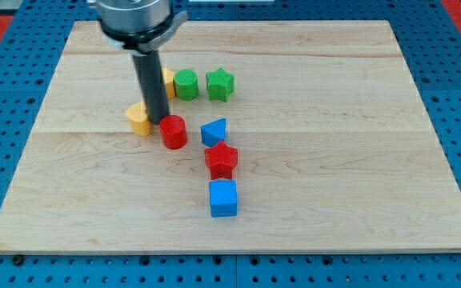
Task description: Move red circle into the yellow heart
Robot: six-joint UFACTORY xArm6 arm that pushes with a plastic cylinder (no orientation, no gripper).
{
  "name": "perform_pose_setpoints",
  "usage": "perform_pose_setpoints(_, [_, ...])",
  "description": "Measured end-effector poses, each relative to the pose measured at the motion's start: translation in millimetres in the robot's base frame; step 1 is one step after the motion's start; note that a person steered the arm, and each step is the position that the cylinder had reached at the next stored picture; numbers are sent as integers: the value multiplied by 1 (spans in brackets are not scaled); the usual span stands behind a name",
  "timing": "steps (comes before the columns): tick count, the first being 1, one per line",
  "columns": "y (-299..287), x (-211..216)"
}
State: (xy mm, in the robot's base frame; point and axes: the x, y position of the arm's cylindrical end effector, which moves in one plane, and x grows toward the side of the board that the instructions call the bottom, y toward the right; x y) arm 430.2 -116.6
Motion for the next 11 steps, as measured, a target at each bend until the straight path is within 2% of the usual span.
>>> perform_pose_setpoints(1, [-19,17])
perform_pose_setpoints(2, [-69,0])
perform_pose_setpoints(3, [-90,-4])
perform_pose_setpoints(5, [-21,71])
perform_pose_setpoints(6, [24,67])
perform_pose_setpoints(9, [37,30])
perform_pose_setpoints(10, [66,20])
perform_pose_setpoints(11, [57,4])
